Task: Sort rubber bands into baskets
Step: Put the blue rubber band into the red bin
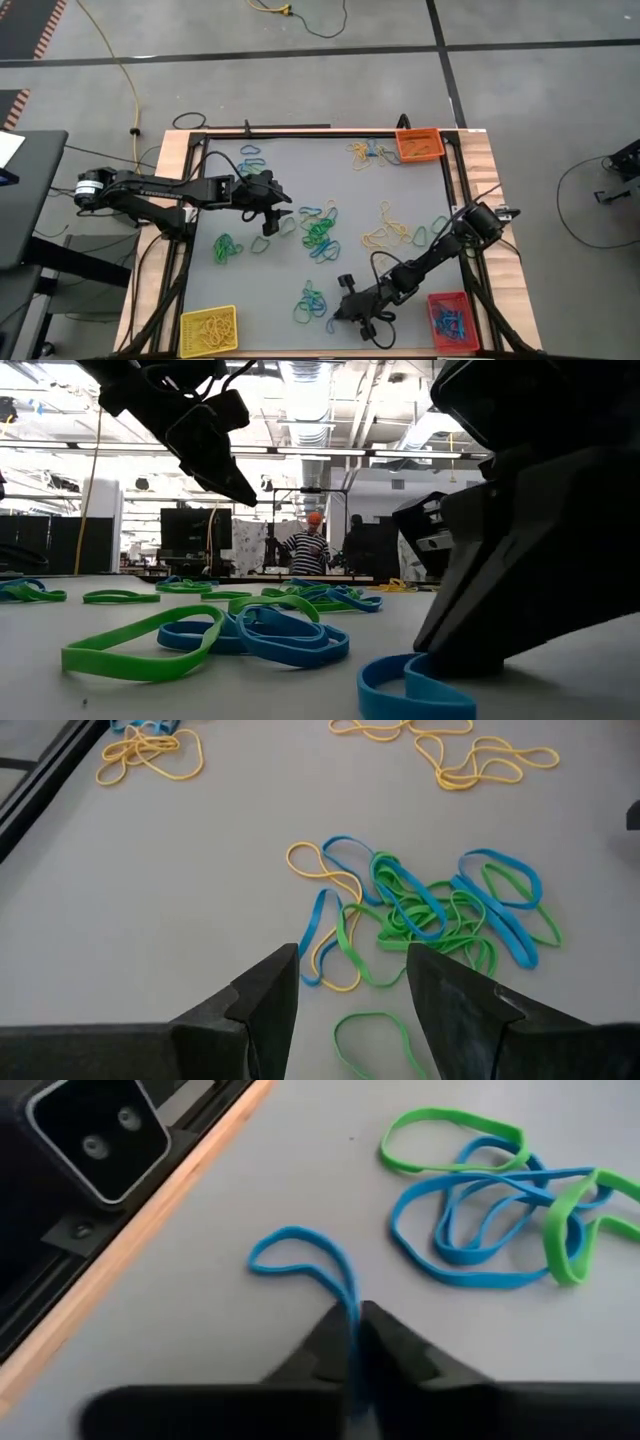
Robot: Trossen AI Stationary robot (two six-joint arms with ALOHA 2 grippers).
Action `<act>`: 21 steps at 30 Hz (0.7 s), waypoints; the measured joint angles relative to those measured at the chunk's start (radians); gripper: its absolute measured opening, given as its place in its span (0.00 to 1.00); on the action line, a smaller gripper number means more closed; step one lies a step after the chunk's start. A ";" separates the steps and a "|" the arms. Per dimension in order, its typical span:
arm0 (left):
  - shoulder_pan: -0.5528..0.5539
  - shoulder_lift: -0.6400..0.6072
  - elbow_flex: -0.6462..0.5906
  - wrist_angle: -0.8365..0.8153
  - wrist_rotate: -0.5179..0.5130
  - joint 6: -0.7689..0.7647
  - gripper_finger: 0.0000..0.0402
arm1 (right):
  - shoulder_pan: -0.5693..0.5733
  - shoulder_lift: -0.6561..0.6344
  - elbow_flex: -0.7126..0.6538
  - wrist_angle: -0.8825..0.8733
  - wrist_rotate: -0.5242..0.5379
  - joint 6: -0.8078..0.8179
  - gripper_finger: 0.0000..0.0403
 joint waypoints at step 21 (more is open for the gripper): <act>0.000 0.000 0.000 -0.005 0.000 0.000 0.44 | 0.190 -0.382 0.048 -0.590 0.182 0.138 0.05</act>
